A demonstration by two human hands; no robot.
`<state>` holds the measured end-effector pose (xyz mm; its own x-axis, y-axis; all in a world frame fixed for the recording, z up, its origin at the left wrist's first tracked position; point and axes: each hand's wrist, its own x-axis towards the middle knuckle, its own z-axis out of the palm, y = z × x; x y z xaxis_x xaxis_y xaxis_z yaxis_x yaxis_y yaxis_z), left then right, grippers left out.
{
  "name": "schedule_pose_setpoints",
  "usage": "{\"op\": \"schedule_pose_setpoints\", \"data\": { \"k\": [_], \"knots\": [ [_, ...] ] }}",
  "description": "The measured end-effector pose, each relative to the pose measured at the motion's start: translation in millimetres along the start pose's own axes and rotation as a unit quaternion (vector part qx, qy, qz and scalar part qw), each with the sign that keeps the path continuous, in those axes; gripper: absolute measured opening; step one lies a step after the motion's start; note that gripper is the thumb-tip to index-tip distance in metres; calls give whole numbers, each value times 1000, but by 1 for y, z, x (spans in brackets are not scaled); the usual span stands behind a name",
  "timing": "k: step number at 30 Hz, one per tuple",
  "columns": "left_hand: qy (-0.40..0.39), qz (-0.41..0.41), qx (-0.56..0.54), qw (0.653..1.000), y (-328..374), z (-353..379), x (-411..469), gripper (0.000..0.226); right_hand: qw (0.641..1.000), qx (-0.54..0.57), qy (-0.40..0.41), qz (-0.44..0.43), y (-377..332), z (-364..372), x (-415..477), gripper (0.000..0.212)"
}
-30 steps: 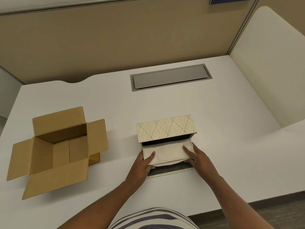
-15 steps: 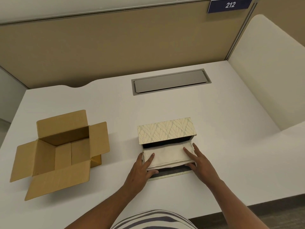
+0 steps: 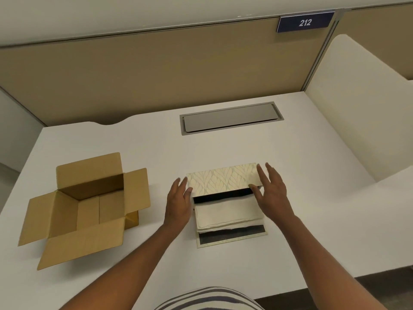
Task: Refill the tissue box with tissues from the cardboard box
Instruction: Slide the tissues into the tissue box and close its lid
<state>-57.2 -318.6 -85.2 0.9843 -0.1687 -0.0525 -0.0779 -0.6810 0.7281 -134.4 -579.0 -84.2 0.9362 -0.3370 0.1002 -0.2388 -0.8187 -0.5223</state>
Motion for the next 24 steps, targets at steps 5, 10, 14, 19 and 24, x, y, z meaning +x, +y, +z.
{"op": "schedule_pose_setpoints", "data": {
  "k": [5,10,14,19,24],
  "knots": [
    [-98,-27,20,995,17,-1,31,45,987,-50,-155,18,-12,-3,49,66],
    [-174,-75,-42,981,20,-9,45,53,967,6,-252,35,-15,-1,67,75],
    [-190,-94,-97,972,15,-16,47,55,962,32,-269,33,-11,-3,71,81],
    [-151,-71,-115,979,11,-14,40,52,972,42,-231,11,-9,-3,63,76],
    [-136,-34,-106,984,7,-13,26,50,981,58,-186,-9,-6,-5,44,71]
  ]
}}
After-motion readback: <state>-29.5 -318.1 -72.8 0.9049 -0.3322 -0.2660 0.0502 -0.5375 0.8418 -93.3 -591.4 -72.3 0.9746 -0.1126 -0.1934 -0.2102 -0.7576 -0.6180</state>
